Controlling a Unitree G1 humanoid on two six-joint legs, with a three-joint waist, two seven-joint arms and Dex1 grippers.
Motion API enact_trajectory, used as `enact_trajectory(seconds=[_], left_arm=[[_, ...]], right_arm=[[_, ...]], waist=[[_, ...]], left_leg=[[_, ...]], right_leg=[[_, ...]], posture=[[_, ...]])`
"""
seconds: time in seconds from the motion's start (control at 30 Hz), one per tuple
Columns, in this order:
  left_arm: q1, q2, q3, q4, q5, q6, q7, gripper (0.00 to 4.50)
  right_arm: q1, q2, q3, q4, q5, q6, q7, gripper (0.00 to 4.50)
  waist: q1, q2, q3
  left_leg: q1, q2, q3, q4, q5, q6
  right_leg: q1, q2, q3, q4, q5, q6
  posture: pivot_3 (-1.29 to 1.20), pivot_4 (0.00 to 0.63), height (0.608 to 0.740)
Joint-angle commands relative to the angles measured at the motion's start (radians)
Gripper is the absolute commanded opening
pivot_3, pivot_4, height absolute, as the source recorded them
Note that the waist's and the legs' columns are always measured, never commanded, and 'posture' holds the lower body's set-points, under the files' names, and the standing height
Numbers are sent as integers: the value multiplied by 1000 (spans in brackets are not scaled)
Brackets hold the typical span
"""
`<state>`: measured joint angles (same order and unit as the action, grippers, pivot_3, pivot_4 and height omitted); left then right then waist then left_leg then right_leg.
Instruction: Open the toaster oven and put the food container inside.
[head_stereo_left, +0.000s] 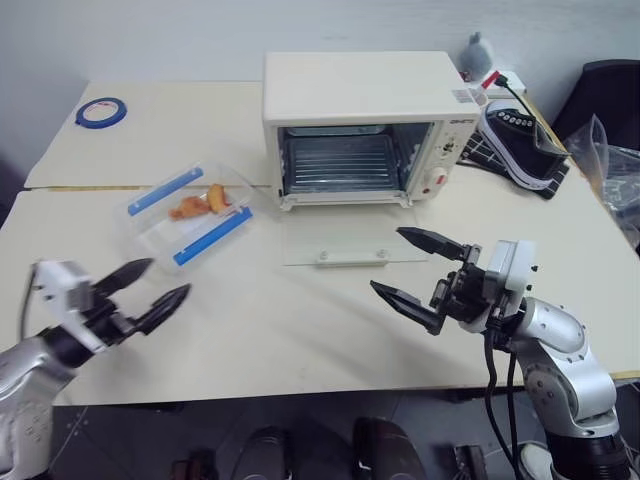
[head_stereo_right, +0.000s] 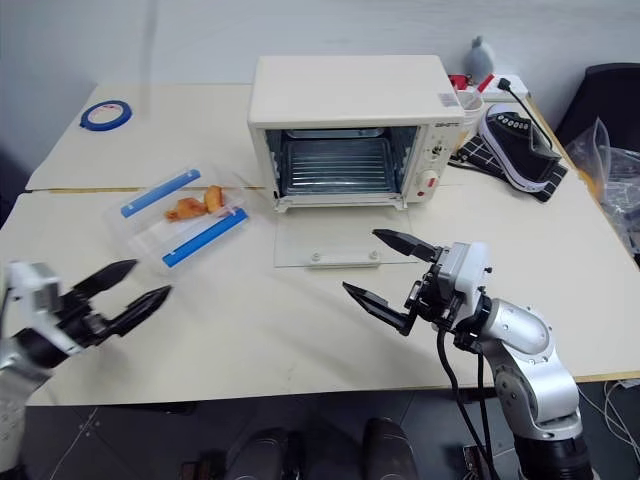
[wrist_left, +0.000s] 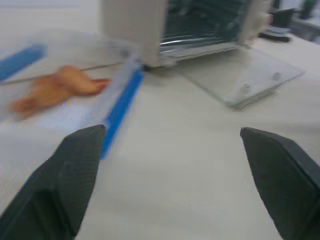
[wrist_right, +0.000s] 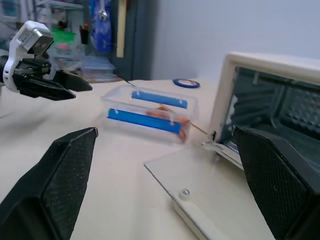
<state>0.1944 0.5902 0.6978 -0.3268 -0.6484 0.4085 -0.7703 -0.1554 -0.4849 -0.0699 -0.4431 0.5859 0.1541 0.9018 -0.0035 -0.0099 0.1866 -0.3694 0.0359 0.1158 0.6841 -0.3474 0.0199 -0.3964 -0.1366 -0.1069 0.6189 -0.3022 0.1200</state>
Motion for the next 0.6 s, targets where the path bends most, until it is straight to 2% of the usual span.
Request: enact_trajectory(seconds=[0.03,0.13,0.3,0.33,0.47,0.6], left_arm=[[100,-38,160,44,15,-100,28,4484],[181,-90,252,84,-41,-75,78,4484],[120,-23,206,-8,-139,74,170,4484],[82,9,206,-10,-186,165,248,4484],[-155,151,153,42,-340,523,558,4484],[-406,183,98,121,-403,754,815,4484]], right_arm=[[-19,20,36,28,12,-45,58,4500],[-21,30,59,103,-31,-120,115,4500],[-22,-4,22,169,-35,-172,165,4500],[-14,-15,15,177,-33,-176,176,4500],[3,-42,1,204,-29,-189,204,4500],[17,-41,1,211,-32,-197,210,4500]], waist=[[2,0,0],[-2,0,0],[16,-5,-2],[17,-5,-2],[20,-5,-2],[7,-4,-2]], left_leg=[[0,0,0,0,0,0],[0,0,1,0,-2,1],[-1,-3,-2,0,-1,1],[0,-5,-3,0,-1,2],[0,-5,-6,0,0,0],[-1,-5,-7,-1,0,0]], right_leg=[[0,-1,0,0,0,0],[0,-1,0,0,0,0],[0,-6,-1,-1,0,0],[0,-12,-1,-1,0,0],[2,-13,1,0,0,0],[2,-10,-1,2,0,0]], posture=[[0,150,740],[0,150,740],[0,150,740],[0,150,740],[0,150,740],[0,150,740]])
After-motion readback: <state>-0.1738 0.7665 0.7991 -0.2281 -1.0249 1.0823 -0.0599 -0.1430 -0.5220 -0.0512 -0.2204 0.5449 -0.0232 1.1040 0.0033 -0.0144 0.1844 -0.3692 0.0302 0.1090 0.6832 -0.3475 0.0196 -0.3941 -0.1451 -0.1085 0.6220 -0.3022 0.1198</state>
